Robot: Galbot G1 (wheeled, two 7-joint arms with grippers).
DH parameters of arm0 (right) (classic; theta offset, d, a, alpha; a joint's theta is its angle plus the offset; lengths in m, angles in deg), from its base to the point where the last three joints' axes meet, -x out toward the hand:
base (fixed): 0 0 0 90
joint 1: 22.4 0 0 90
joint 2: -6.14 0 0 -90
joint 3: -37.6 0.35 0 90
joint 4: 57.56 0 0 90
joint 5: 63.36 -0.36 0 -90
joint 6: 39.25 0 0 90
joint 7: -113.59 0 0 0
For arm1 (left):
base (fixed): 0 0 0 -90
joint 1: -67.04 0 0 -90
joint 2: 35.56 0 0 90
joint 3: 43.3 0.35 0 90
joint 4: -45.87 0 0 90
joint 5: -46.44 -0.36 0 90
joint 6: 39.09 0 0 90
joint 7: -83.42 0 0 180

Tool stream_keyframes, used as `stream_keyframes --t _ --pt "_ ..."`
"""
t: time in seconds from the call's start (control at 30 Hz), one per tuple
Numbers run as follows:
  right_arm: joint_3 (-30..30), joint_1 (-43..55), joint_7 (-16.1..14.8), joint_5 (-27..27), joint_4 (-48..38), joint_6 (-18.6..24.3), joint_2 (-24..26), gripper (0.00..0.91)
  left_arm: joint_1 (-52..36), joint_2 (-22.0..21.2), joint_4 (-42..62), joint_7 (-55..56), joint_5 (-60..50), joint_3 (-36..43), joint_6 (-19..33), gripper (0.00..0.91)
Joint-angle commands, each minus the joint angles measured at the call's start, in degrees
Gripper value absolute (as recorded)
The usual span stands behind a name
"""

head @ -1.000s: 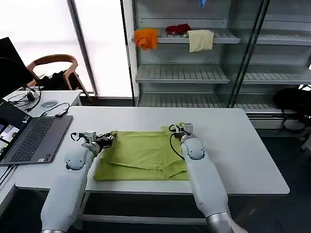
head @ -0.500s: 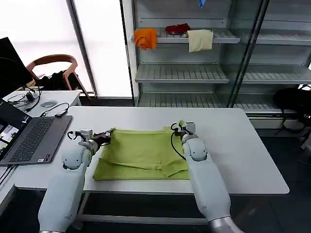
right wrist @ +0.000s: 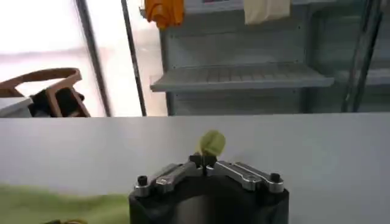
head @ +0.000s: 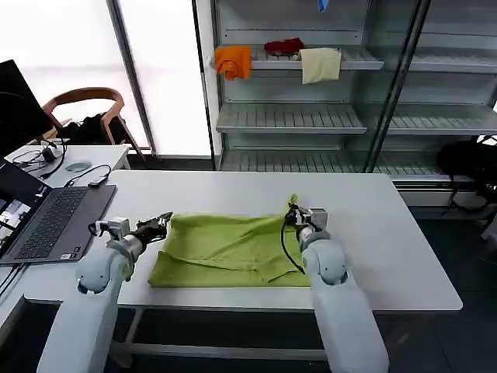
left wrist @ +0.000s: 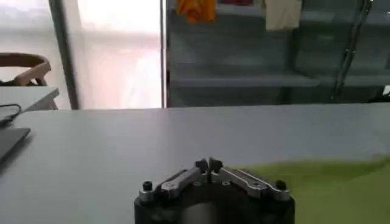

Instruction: Fold and organize the clothes.

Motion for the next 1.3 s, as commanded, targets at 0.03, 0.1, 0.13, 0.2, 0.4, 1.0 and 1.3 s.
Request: stream_keyframes --t 0.03,0.1,0.13,0.2,0.4,1.0,1.3 --pt "0.4 -12.7 -0.9 -0.5 12.1 0.1 0.7 0.000 12.7 0.5 -12.1 -0.5 2.7 -2.9 0.0 0.000" --pt "0.6 -13.1 -1.1 0.1 11.9 0.2 0.7 0.000 12.3 0.3 -11.9 -0.5 2.4 -2.6 0.0 0.020" --pt "0.7 -12.9 -1.2 1.2 11.4 0.2 0.5 0.000 11.0 0.0 -10.5 -0.3 1.1 -2.1 0.0 0.242" --pt "0.7 -12.6 -1.2 1.5 10.8 0.2 0.2 0.000 8.6 -0.2 -8.9 0.2 -0.1 -1.3 0.0 0.907" --pt "0.2 -12.8 -1.2 2.3 11.1 0.2 -0.1 0.000 -0.7 0.6 1.1 0.2 -5.3 3.4 -0.1 0.907" --pt "1.0 -13.6 -1.8 3.3 10.2 0.3 -0.1 0.000 -17.4 -0.1 17.3 -1.7 -6.8 15.0 -0.3 0.907" --pt "0.9 -13.3 -2.0 4.0 9.5 0.3 -0.3 0.000 -18.0 -1.7 20.6 -2.0 -7.9 15.0 -0.2 0.635"
